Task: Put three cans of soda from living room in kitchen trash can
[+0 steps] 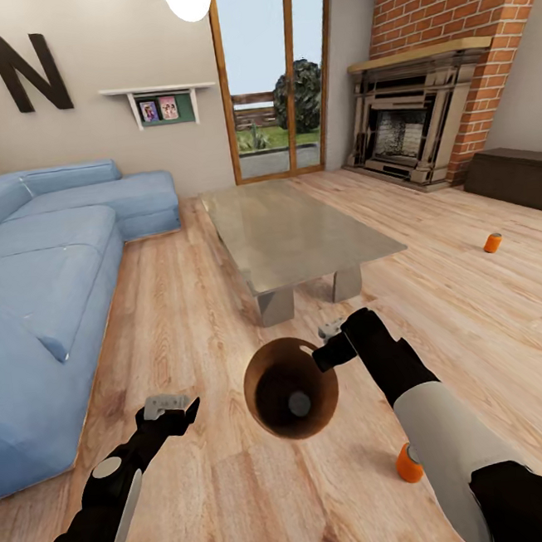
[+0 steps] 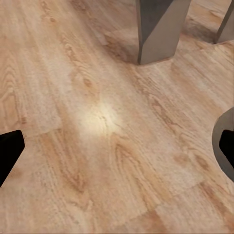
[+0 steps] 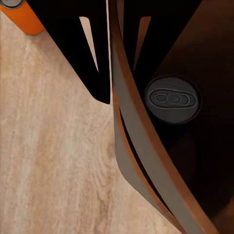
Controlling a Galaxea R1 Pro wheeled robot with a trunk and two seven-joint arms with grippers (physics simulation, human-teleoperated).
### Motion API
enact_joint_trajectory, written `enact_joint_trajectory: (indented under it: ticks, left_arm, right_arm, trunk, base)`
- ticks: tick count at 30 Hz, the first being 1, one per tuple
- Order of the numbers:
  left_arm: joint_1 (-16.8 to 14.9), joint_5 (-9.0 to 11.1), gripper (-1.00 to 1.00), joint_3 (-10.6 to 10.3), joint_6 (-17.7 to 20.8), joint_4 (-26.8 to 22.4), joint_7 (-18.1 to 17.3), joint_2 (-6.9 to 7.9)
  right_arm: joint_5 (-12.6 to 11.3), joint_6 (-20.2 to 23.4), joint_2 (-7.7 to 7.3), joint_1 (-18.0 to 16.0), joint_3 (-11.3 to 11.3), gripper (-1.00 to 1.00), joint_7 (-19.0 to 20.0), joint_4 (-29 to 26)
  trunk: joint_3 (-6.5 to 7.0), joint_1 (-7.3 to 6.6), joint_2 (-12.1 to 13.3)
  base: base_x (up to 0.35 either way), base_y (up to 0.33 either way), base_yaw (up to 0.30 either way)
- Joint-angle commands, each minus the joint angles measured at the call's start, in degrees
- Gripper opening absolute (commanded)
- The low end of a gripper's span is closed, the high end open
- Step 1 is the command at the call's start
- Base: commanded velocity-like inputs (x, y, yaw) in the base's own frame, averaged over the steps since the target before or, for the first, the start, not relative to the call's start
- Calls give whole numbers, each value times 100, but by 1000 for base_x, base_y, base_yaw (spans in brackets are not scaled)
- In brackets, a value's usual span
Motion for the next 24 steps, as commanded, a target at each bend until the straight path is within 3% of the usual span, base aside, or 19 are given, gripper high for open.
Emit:
enact_joint_trajectory:
  ticks: [1,24]
  left_arm:
    - [0,0,100,0,0,1,0,0]
    - [0,-3,100,0,-18,2,-2,0]
  right_arm:
    - [-142,40,-1,-2,-8,-100,41,-42]
    - [-150,36,-81,-2,-50,-100,80,-223]
  trunk:
    - [1,-1,0]
    - [1,-1,0]
  base:
    - [0,132,0]
    - [0,22,0]
